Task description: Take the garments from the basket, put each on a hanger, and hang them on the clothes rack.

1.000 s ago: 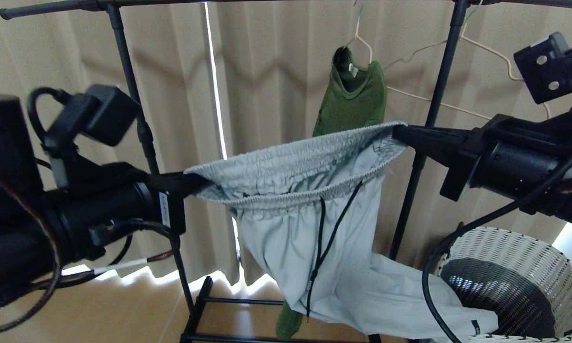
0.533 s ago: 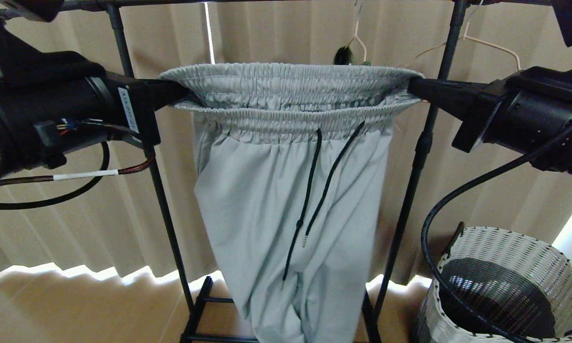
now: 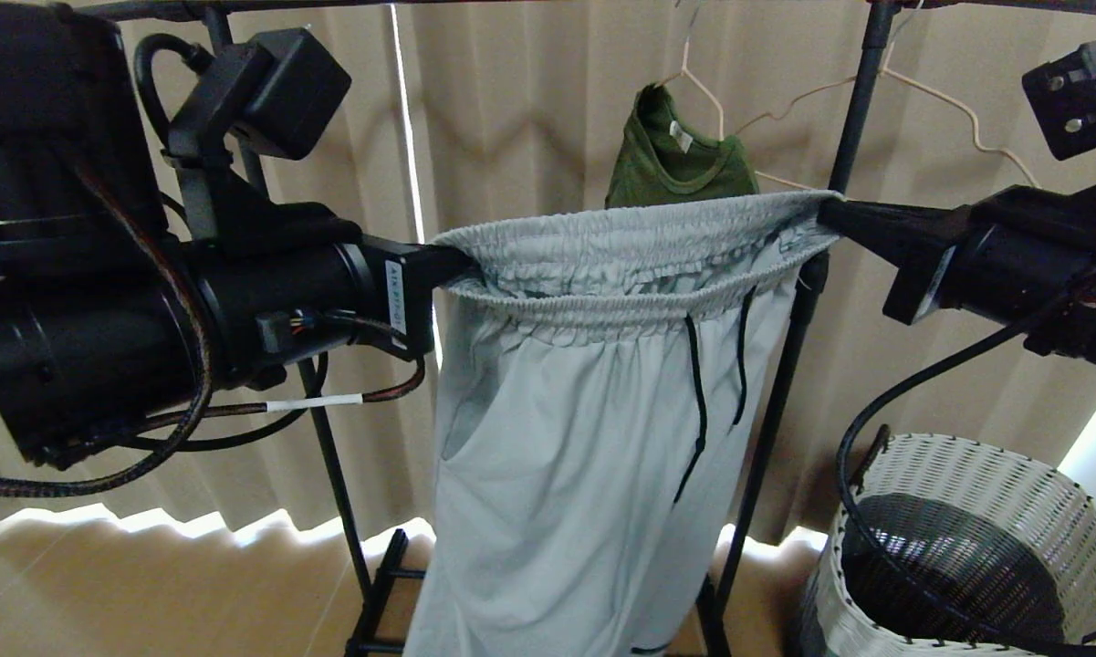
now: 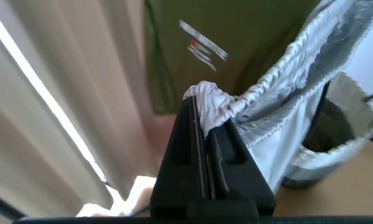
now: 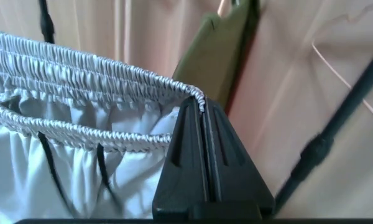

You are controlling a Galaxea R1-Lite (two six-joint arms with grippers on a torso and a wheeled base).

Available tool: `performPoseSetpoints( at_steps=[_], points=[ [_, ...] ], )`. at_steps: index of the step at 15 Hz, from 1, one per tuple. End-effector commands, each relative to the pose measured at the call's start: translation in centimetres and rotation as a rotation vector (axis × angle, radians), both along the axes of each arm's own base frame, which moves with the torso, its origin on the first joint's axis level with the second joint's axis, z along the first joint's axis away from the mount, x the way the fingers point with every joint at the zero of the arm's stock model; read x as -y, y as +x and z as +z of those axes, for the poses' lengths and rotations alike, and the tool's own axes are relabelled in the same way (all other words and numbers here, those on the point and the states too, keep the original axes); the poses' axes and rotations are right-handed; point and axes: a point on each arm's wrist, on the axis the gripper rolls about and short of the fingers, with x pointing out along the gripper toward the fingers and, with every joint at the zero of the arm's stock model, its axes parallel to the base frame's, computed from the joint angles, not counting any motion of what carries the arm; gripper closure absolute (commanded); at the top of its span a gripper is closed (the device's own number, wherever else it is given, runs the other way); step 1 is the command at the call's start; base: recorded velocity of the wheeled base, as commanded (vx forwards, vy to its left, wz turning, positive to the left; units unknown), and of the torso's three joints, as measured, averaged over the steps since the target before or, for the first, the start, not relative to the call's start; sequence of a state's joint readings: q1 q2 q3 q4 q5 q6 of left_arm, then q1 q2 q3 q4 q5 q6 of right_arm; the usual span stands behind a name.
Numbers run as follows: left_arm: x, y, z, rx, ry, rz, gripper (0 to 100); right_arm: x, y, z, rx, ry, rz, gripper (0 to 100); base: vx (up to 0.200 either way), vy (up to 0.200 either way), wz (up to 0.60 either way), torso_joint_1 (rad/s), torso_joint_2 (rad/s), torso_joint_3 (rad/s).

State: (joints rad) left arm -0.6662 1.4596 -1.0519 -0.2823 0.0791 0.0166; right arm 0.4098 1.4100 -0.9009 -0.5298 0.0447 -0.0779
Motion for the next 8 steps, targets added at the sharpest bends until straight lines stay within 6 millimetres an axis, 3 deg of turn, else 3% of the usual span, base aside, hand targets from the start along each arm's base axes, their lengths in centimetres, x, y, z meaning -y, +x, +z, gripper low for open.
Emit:
performPoseSetpoints(
  at_steps=[1,6,8],
  points=[
    [0.4,-0.1,-0.4,-0.010,0.005,-0.014,100,0.1,-0.1,0.0,0.002,0.001,0.000,100,0.000,0.000,0.00,0.000,0.00,0.000],
    [0.5,0.0,-0.9,-0.023,0.016,-0.014,100,0.2,-0.3,-0.5,-0.012,-0.009,0.000,100,0.000,0.000,0.00,0.000,0.00,0.000],
    [0.8,0.6,-1.3,-0.032,0.027,-0.011,100,0.7,-1.5,0.3,0.017,-0.012,0.001,100,0.000,0.000,0.00,0.000,0.00,0.000]
  ],
)
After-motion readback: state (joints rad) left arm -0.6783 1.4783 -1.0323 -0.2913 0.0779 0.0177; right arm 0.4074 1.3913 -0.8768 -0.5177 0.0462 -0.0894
